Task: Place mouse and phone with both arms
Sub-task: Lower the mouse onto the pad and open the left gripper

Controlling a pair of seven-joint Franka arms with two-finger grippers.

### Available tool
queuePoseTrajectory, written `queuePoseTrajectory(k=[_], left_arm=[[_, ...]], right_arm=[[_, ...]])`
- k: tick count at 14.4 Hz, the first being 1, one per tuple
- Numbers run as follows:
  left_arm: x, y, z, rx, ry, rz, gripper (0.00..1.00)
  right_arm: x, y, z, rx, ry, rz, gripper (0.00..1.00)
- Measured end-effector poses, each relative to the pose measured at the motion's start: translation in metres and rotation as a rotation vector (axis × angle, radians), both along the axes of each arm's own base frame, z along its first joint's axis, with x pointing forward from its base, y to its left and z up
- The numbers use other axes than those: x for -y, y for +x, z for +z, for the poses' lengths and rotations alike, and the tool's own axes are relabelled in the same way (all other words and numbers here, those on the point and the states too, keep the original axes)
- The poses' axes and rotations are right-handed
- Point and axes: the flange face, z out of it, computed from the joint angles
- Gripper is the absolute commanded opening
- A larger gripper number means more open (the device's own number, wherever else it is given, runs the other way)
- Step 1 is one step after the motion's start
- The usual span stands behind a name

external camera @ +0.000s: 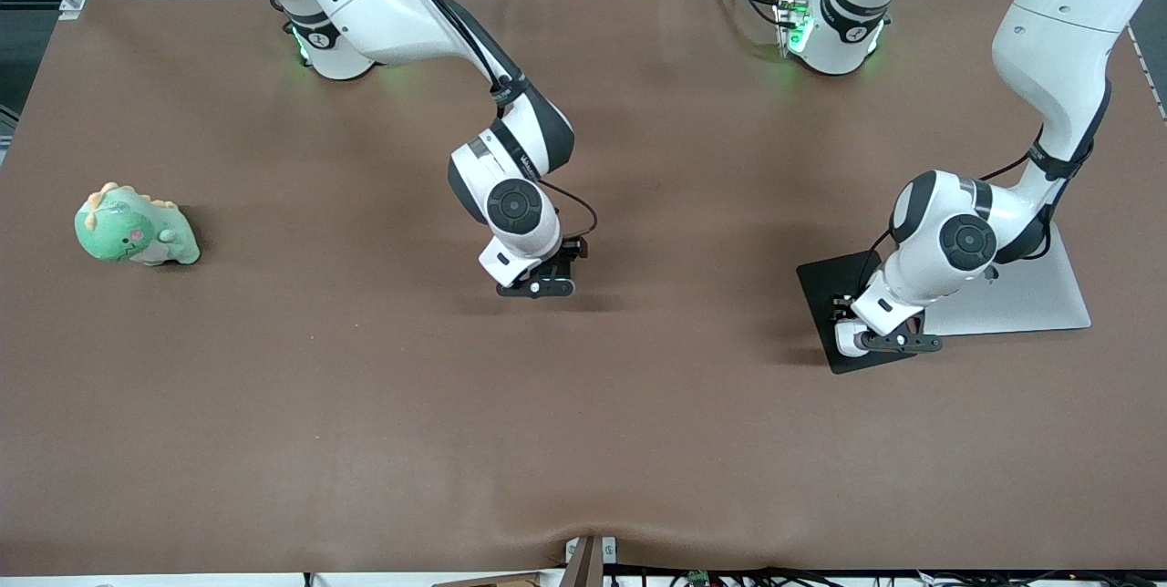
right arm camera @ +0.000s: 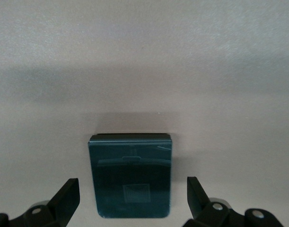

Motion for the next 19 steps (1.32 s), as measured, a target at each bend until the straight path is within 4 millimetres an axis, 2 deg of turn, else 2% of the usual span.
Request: queuePoseTrajectory(k=[1, 5, 7, 8, 9, 11, 13, 14, 15, 16, 19], left_arm=[[0.0, 0.0, 0.0, 0.0, 0.0, -0.001, 0.99], [0.0, 0.001, 0.002, 0.007, -0.001, -0.002, 1.0], [0.0, 0.01, 0.016, 0.042, -0.002, -0.001, 1.0], [0.003, 0.017, 0.03, 0.069, -0.002, -0.003, 1.0], [0.007, 0.024, 0.045, 0.092, -0.001, -0.008, 1.0], [0.015, 0.037, 0.078, 0.098, 0.018, -0.015, 1.0], [0.02, 0.047, 0.112, 0.09, 0.044, -0.014, 1.0], [0.021, 0.05, 0.131, 0.1, 0.057, -0.014, 1.0], [0.021, 0.051, 0.152, 0.115, 0.07, -0.01, 1.0], [0.022, 0.051, 0.172, 0.123, 0.075, 0.002, 1.0], [0.026, 0.049, 0.223, 0.096, 0.056, 0.051, 1.0]], right_arm=[[-0.003, -0.002, -0.005, 0.001, -0.001, -0.003, 1.0], [-0.008, -0.011, -0.019, -0.01, -0.015, -0.009, 1.0], [-0.008, -0.01, -0.021, -0.01, -0.017, -0.01, 1.0], [-0.008, -0.01, -0.02, -0.01, -0.017, -0.011, 1.0], [-0.008, -0.01, -0.02, -0.01, -0.017, -0.011, 0.7], [-0.007, -0.01, -0.02, -0.01, -0.017, -0.011, 0.51], [-0.008, -0.01, -0.02, -0.009, -0.016, -0.011, 0.51], [-0.008, -0.01, -0.02, -0.009, -0.017, -0.01, 0.43], [-0.008, -0.01, -0.02, -0.009, -0.017, -0.009, 0.12], [-0.008, -0.01, -0.02, -0.009, -0.017, -0.009, 0.0], [-0.008, -0.01, -0.02, -0.008, -0.017, -0.01, 0.0]])
